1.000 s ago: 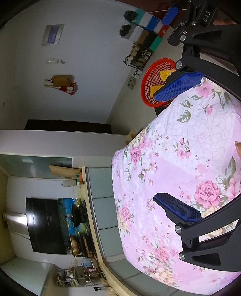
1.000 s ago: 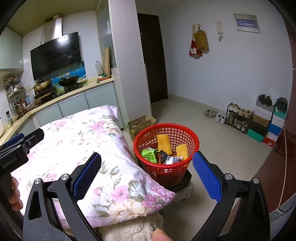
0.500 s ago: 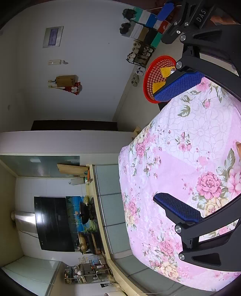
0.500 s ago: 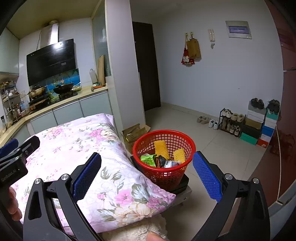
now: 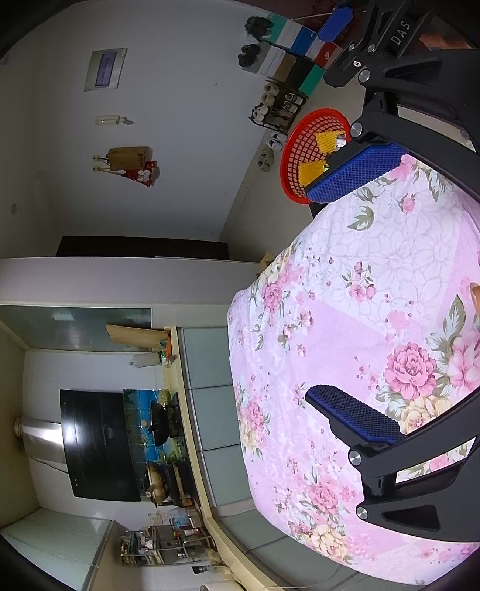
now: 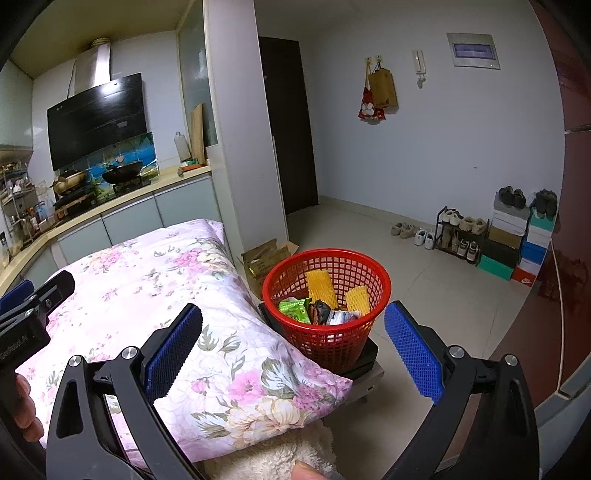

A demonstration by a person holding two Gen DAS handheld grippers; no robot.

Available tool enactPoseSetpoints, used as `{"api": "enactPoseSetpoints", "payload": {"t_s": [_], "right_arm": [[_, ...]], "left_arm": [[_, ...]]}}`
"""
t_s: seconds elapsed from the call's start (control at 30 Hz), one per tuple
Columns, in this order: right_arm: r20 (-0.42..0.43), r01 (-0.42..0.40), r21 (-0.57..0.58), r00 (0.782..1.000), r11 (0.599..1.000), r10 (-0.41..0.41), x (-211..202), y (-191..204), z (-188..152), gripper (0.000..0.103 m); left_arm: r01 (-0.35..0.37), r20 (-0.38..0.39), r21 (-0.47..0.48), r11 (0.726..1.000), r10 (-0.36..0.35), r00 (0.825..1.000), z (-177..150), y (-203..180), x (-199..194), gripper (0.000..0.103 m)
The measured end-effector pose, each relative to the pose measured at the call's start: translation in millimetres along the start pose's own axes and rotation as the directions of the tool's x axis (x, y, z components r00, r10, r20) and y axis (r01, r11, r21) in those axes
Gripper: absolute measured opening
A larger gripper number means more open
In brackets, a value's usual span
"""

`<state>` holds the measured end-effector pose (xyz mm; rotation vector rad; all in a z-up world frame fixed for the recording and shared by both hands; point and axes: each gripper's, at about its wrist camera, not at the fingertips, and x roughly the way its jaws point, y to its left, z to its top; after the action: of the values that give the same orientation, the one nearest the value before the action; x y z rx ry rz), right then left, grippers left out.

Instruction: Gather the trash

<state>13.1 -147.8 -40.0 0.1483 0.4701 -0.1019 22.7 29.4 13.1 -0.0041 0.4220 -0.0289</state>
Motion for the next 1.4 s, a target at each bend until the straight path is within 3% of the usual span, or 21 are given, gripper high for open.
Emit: {"api": "enactPoseSetpoints", "payload": {"t_s": [1.4], "right_arm": [[-0.009, 0.004, 0.002, 1.0, 1.0, -0.004, 0.9, -4.5, -3.2, 0.096]], "left_arm": [[0.005, -0.015, -0.006, 1.0, -0.005, 1.0, -3.5, -1.1, 2.1, 0.096]]}}
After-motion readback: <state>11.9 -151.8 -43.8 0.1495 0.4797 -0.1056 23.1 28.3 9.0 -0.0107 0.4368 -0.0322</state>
